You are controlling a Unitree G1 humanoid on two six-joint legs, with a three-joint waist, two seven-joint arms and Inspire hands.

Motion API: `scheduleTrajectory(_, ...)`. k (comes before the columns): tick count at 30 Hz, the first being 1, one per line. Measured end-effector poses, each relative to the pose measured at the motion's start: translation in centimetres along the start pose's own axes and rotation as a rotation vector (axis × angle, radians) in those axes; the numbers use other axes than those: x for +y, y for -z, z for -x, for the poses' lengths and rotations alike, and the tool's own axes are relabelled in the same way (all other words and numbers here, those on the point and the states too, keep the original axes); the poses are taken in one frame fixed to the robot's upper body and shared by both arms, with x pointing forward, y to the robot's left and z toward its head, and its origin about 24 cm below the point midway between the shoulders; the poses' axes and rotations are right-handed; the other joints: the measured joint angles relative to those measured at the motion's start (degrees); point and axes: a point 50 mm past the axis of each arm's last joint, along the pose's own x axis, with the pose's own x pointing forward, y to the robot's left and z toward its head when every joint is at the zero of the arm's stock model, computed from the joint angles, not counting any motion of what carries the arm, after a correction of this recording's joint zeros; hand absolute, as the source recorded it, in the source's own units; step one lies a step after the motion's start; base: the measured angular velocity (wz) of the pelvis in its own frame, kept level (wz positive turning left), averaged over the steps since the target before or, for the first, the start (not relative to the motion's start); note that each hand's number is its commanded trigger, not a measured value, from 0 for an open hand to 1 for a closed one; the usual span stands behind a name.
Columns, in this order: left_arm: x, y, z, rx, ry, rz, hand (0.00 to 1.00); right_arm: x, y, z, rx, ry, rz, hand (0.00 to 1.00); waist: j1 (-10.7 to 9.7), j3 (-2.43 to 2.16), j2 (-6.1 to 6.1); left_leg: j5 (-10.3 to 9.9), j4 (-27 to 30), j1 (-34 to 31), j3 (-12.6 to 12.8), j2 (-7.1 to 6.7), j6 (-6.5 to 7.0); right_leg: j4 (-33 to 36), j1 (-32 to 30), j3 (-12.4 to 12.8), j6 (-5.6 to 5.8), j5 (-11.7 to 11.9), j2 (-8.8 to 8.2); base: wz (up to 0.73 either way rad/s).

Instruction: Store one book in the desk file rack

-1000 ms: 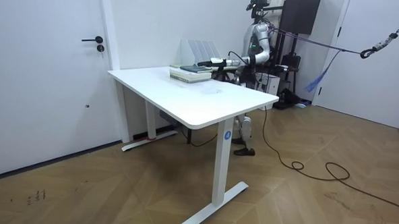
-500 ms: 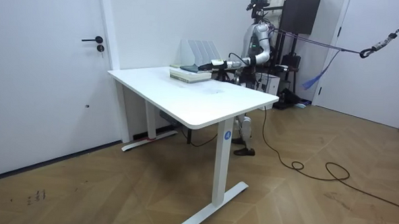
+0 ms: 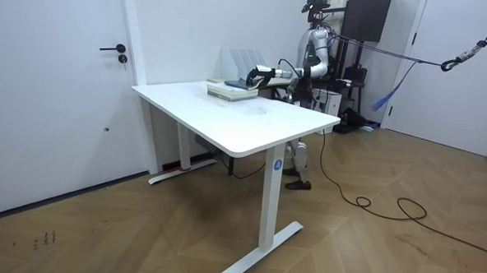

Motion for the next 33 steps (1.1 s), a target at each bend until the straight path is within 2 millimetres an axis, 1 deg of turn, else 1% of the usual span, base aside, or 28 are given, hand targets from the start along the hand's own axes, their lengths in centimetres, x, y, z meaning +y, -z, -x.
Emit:
scheduleTrajectory(11,-0.1,0.0,-0.1,0.006,0.000,0.003,1.00,-0.1,0.1,0.0,0.000,0.002,-0.002,0.00,0.0,-0.02,-0.04,0.0,-0.1,0.5,0.2,0.00,0.00,0.0,0.4,0.1,0.02,0.0,0.05,0.00)
scheduleTrajectory(15,-0.3,-0.1,-0.4,0.005,0.005,0.005,1.00,0.0,-0.2,0.0,-0.012,0.000,0.005,0.00,0.1,0.00,-0.06,0.0,-0.2,0.9,0.3,0.00,0.01,-0.1,0.8,0.1,0.08,-0.1,-0.02,0.00)
scheduleTrajectory(19,-0.4,-0.1,-0.6,0.003,-0.013,0.019,1.00,0.1,-0.3,0.0,-0.017,-0.003,0.013,0.00,0.2,0.00,-0.07,0.0,-0.6,1.5,0.7,0.06,0.01,0.0,0.8,1.1,0.11,-0.2,0.00,-0.07)
scheduleTrajectory(22,-0.1,0.1,-0.8,0.009,-0.022,0.101,1.00,0.2,-0.5,0.0,-0.023,-0.009,0.037,0.00,0.3,0.00,0.00,0.0,-0.7,1.6,0.8,0.07,0.01,0.0,0.9,1.1,0.14,-0.2,0.07,-0.02)
scheduleTrajectory(24,0.3,0.2,-0.8,0.013,-0.026,0.148,1.00,0.2,-0.7,0.0,-0.038,-0.015,0.050,0.00,0.5,0.06,0.07,0.0,-0.8,1.5,0.7,0.42,0.02,0.0,0.8,1.0,0.19,-0.2,-0.06,0.00)
scheduleTrajectory(26,0.7,0.3,-0.9,0.006,-0.029,0.253,1.00,0.4,-1.0,0.0,-0.062,-0.037,0.064,0.00,0.6,0.12,0.21,0.0,-0.8,1.3,0.6,0.45,0.02,0.0,0.8,1.0,0.20,-0.1,-0.08,0.00)
scheduleTrajectory(28,1.3,0.3,-1.0,0.005,-0.043,0.351,1.00,0.7,-1.6,0.0,-0.093,-0.053,0.109,0.00,0.9,0.06,0.55,0.0,-0.5,0.8,0.6,0.47,0.01,0.1,0.6,1.0,0.19,-0.1,-0.09,0.00)
scheduleTrajectory(29,2.0,0.1,-1.1,-0.015,-0.061,0.419,1.00,1.1,-2.3,0.1,-0.126,-0.066,0.156,0.00,1.3,0.26,0.78,0.0,-0.3,0.6,0.5,0.51,0.01,0.4,0.2,1.0,0.17,-0.1,-0.10,0.00)
scheduleTrajectory(30,2.2,0.0,-1.1,-0.027,-0.070,0.452,1.00,1.2,-2.6,0.1,-0.141,-0.076,0.177,0.00,1.4,0.31,0.82,0.0,-0.2,0.6,0.5,0.54,0.01,0.7,0.0,1.0,0.16,-0.1,-0.12,0.00)
scheduleTrajectory(32,2.9,-0.8,-1.1,-0.077,-0.079,0.584,1.00,2.0,-3.6,0.1,-0.184,-0.119,0.251,0.00,1.6,0.66,0.97,0.0,-0.1,0.6,0.5,0.63,0.01,1.0,0.0,0.6,0.15,-0.1,-0.16,0.00)
scheduleTrajectory(33,3.0,-1.0,-1.1,-0.090,-0.078,0.622,1.00,2.3,-3.8,0.1,-0.191,-0.130,0.267,0.00,1.7,0.78,0.92,0.0,-0.1,0.6,0.5,0.63,0.01,1.0,-0.1,0.7,0.15,-0.1,-0.15,0.00)
